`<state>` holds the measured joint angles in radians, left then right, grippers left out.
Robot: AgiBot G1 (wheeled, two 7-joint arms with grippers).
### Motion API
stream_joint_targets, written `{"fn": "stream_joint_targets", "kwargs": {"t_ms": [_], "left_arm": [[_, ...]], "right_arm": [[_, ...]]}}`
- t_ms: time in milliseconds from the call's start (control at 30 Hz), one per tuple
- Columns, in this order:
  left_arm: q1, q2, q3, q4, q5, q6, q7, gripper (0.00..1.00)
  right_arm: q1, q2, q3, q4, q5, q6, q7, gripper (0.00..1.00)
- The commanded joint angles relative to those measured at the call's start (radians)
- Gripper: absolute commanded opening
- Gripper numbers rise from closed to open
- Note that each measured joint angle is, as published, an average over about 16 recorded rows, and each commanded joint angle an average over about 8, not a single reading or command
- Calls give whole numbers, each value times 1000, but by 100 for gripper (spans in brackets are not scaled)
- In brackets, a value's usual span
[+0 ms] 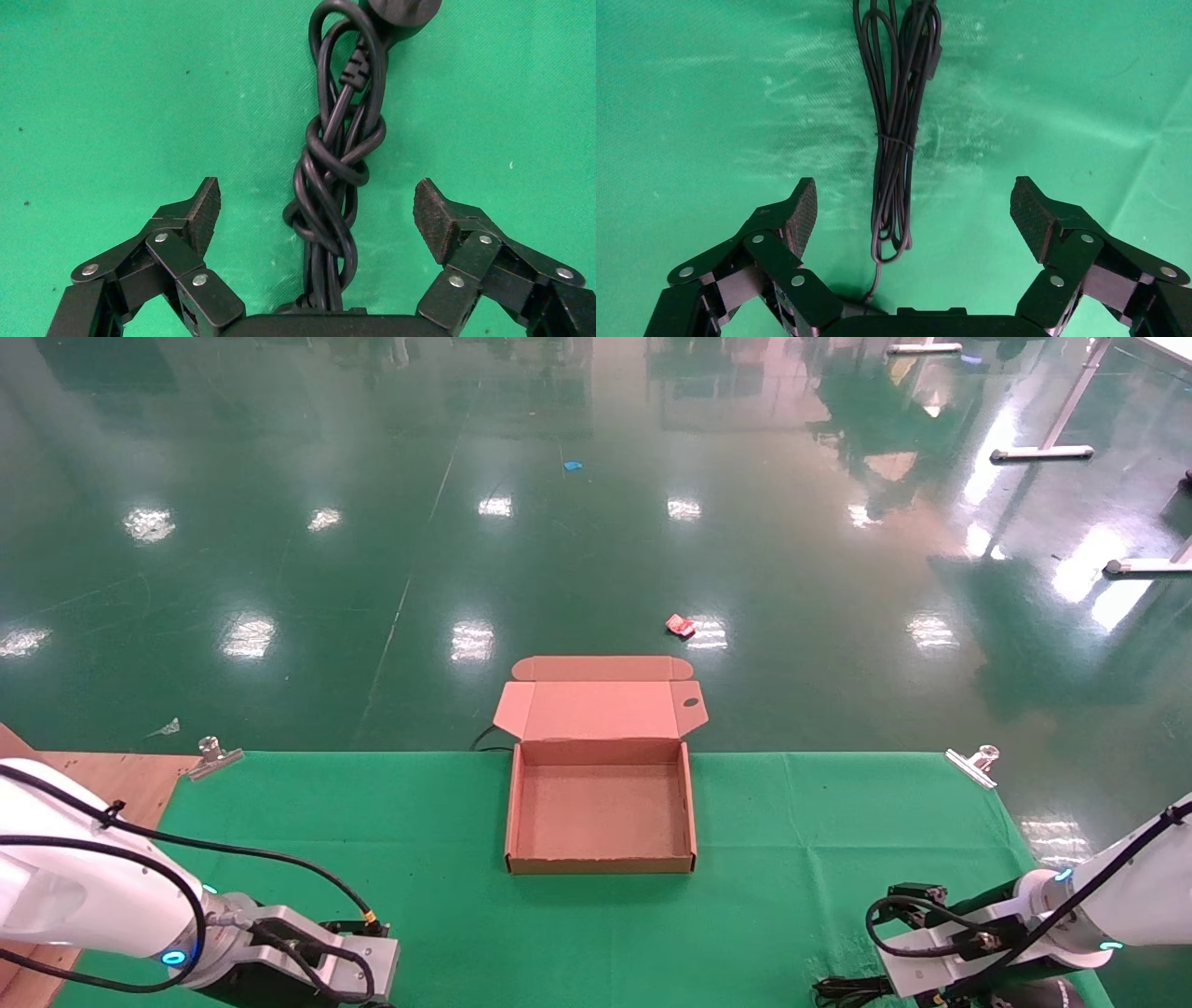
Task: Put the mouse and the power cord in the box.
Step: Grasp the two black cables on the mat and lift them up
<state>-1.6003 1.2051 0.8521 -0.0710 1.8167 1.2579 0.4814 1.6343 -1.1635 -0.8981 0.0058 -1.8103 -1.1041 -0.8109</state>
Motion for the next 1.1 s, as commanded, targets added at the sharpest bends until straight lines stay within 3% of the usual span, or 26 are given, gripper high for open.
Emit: {"fn": "stream_joint_targets", "kwargs": {"t_ms": [33, 1100], "left_arm": [[0, 0, -2, 4, -3, 0, 5, 0], [-15, 5, 1, 46, 2, -3, 47, 0]], "right_arm": [[-3, -2, 0, 0, 0, 5, -1, 0], [-6, -9, -3, -8, -4, -8, 7, 0]]}}
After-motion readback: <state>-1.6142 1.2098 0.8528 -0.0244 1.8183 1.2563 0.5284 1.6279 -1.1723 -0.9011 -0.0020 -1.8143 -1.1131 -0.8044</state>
